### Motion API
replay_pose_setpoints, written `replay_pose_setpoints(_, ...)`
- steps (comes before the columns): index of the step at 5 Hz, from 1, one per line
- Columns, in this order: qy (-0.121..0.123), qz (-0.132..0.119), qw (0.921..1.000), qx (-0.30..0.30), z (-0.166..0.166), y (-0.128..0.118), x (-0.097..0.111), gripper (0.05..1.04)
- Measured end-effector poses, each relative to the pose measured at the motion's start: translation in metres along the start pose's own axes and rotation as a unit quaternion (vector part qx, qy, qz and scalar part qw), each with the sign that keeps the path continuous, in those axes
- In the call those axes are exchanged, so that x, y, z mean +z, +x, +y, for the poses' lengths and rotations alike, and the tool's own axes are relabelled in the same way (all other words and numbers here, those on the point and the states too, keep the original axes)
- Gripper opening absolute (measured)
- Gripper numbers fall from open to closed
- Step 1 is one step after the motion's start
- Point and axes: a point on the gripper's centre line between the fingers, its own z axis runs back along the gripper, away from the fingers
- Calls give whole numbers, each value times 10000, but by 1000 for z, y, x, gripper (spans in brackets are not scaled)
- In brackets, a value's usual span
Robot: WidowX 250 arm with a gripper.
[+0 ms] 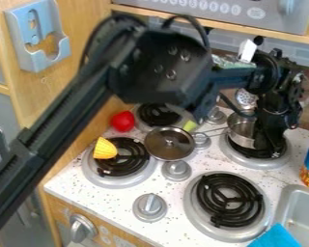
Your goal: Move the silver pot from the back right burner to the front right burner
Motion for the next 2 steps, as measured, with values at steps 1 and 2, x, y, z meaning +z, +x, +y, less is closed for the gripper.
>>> replay_pose_setpoints(1,242,-121,9996,76,2,-8,31,93)
replay_pose_setpoints(2,392,-177,9990,146,-2,-19,56,93)
